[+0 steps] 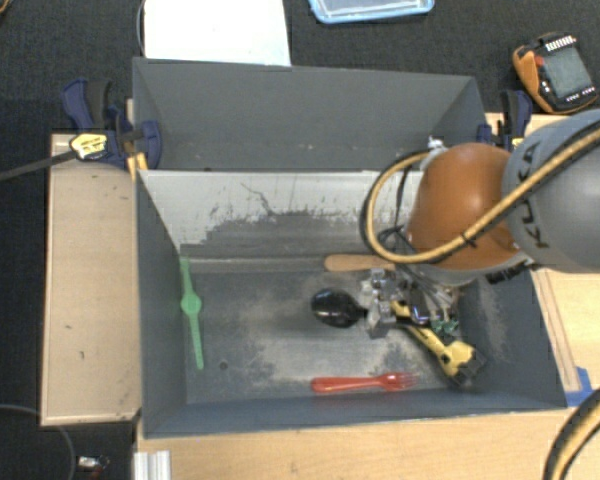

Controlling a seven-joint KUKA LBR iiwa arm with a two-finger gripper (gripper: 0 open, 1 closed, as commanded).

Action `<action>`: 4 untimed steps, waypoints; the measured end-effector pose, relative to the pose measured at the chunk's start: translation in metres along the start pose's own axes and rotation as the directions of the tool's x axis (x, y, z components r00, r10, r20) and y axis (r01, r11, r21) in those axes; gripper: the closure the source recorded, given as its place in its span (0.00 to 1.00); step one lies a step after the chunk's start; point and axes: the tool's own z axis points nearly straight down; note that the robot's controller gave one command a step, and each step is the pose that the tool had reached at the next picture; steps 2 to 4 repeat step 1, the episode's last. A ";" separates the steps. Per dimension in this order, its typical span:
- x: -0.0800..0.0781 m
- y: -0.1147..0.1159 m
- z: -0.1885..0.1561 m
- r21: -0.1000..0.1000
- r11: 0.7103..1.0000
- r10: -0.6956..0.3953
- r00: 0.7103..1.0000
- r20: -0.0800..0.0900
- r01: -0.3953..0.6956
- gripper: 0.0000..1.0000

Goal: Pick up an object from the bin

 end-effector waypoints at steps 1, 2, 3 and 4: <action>-0.002 0.000 -0.044 0.000 1.000 -0.001 1.000 0.005 0.001 1.00; -0.002 0.000 -0.044 0.000 1.000 -0.001 1.000 0.005 0.001 1.00; -0.002 0.000 -0.044 0.000 1.000 -0.001 1.000 0.005 0.001 1.00; -0.002 0.000 -0.044 0.000 1.000 -0.001 1.000 0.005 0.001 1.00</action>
Offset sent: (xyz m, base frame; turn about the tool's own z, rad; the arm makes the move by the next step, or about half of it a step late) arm 0.0013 -0.0001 0.0431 -0.0006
